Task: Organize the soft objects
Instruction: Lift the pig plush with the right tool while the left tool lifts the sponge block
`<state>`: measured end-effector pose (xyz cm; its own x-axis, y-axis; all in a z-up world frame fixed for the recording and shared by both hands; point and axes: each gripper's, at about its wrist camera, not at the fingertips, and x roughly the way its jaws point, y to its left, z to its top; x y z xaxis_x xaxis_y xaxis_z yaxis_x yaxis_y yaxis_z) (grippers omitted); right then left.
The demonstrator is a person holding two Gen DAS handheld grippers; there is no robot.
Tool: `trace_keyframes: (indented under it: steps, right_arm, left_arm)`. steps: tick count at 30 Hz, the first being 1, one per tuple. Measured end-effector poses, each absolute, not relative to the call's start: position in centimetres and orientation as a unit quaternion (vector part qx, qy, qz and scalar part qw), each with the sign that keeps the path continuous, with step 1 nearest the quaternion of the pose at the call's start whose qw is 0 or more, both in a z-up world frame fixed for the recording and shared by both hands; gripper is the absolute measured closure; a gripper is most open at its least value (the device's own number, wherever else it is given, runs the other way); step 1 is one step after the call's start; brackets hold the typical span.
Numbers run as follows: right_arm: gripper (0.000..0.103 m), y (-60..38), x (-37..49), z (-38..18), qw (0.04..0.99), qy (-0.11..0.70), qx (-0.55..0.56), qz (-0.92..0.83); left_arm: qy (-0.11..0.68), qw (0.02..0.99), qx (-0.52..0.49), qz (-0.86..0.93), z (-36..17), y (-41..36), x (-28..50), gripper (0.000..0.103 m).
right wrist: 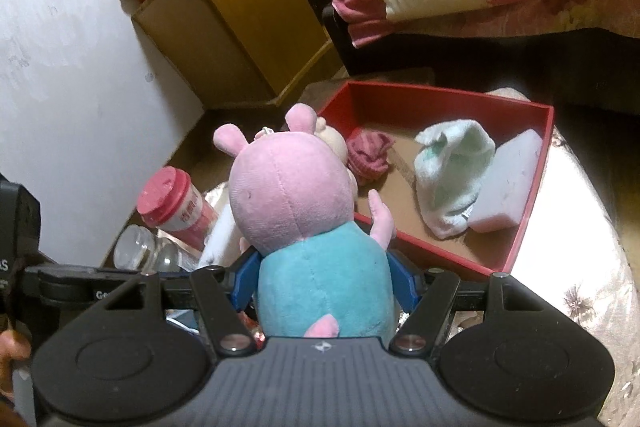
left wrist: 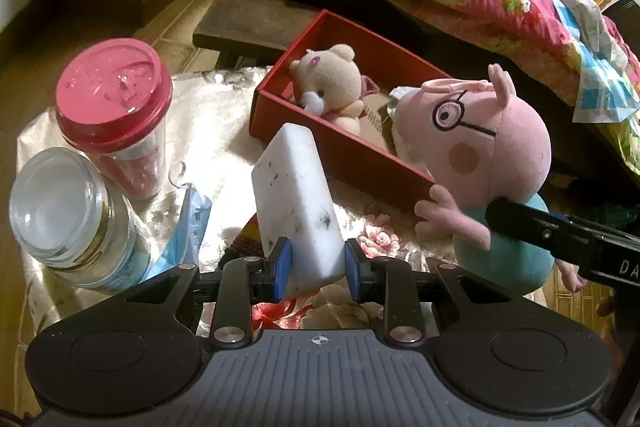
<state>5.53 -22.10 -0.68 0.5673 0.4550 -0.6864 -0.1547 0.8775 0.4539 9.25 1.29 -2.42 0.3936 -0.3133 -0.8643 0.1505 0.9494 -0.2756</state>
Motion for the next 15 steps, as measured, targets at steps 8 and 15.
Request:
trace_keyframes:
  steps: [8, 15]
  right_arm:
    - [0.064, -22.6, 4.3, 0.0, 0.871, 0.417, 0.199, 0.165]
    - [0.064, -23.4, 2.8, 0.5, 0.875, 0.405, 0.217, 0.152]
  left_arm:
    - [0.505, 0.848, -0.063, -0.146, -0.6, 1.1, 8.1, 0.075]
    - [0.477, 0.866, -0.040, -0.144, 0.8, 0.6, 6.9, 0.074]
